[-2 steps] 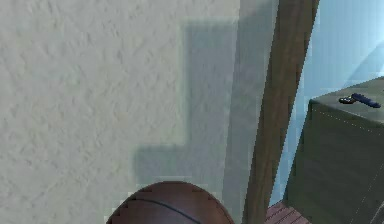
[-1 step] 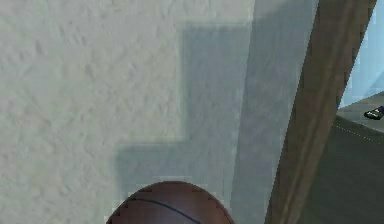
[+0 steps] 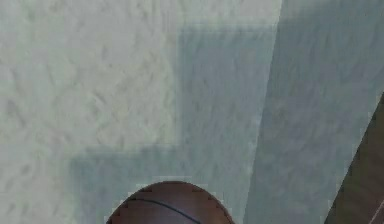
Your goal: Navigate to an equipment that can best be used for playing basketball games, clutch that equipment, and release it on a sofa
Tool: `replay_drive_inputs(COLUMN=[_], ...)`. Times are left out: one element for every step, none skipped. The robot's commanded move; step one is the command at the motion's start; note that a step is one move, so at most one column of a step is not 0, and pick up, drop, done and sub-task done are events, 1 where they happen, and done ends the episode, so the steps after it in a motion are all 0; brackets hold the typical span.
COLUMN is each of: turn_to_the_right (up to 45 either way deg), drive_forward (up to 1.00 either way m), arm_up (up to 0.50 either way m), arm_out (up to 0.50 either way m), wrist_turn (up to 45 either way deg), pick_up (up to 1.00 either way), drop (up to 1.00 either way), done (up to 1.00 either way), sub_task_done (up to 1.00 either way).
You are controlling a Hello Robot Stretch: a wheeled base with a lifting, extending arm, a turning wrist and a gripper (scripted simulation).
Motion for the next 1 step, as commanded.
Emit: replay_drive_inputs(turn_to_the_right=[45.0], drive_forward=[0.00], arm_up=[0.00], arm_out=[0.00], wrist_turn=[0.0], pick_up=[0.00], drop=[0.00], done=[0.00], sub_task_done=[0.00])
